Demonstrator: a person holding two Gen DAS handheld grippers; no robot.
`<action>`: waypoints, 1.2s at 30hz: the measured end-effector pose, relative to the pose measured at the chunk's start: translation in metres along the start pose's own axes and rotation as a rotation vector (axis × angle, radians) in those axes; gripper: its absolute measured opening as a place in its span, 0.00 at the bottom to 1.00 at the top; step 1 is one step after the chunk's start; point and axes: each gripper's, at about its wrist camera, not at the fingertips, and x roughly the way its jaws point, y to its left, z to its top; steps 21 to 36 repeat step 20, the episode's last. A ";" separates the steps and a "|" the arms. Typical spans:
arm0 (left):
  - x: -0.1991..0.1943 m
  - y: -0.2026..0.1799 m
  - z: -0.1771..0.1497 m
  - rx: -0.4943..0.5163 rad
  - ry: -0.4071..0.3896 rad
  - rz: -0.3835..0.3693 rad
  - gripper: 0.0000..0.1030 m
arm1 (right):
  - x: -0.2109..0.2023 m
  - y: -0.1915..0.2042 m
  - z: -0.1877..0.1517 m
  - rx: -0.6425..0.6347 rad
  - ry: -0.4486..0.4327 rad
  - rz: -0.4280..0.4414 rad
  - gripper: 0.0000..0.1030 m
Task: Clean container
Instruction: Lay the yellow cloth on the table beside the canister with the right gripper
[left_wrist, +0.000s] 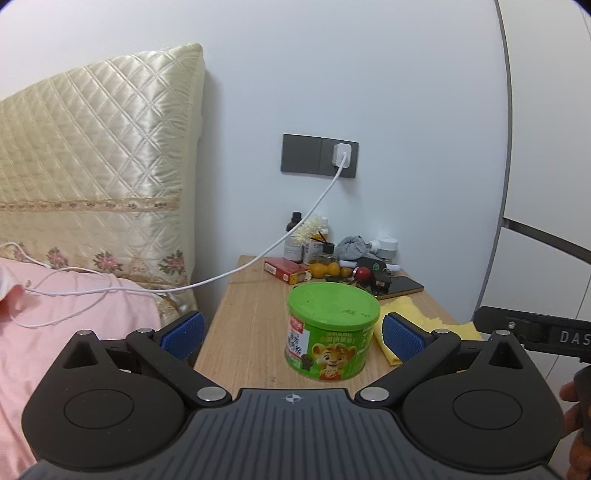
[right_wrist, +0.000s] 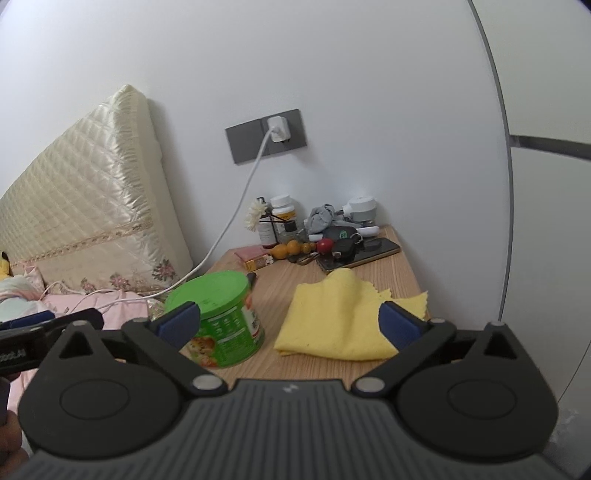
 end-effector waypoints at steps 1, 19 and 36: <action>-0.003 0.000 -0.001 0.001 -0.001 0.002 1.00 | -0.003 0.002 0.000 -0.008 0.001 -0.002 1.00; -0.008 0.000 -0.003 0.035 0.015 0.026 1.00 | -0.012 0.008 0.004 -0.006 0.020 -0.050 1.00; -0.008 -0.001 -0.003 0.035 0.014 0.027 1.00 | -0.013 0.007 0.004 -0.009 0.022 -0.053 1.00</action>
